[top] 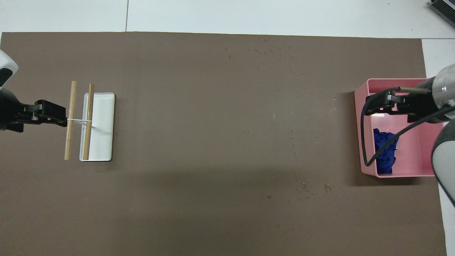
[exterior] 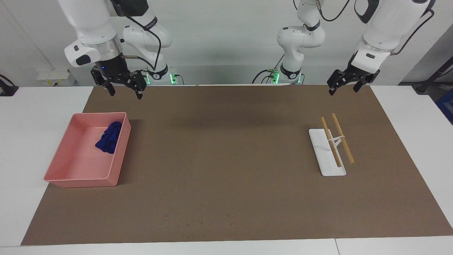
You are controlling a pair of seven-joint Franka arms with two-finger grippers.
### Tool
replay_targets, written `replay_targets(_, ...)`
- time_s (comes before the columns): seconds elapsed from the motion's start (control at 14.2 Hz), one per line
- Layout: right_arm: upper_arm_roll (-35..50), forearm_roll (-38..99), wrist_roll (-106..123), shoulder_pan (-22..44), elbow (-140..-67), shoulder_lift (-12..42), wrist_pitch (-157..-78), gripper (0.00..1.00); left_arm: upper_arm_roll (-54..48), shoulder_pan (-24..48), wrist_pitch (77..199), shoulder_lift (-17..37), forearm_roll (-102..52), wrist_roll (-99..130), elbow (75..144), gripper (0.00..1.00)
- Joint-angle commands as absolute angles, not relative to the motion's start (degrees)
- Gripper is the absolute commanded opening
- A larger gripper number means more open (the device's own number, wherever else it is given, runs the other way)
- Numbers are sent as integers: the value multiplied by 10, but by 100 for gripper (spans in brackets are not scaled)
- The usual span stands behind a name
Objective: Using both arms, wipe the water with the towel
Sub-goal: 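Release the cloth and raise the right gripper out of the bin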
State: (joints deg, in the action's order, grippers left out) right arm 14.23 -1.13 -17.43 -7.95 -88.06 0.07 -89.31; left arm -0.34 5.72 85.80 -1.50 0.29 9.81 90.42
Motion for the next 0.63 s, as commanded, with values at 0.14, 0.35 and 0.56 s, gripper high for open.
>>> replay_targets(0.14,143,1,-169,-86,-888,-18,-863,100,2,63,852,-31,-4,105,917,100)
replay_targets(0.35,143,0,-156,-88,-896,-23,-864,100,1,63,852,-31,-4,105,916,100)
replay_targets(0.56,143,1,-145,-91,-900,-24,-865,100,1,63,853,-31,-4,105,918,100)
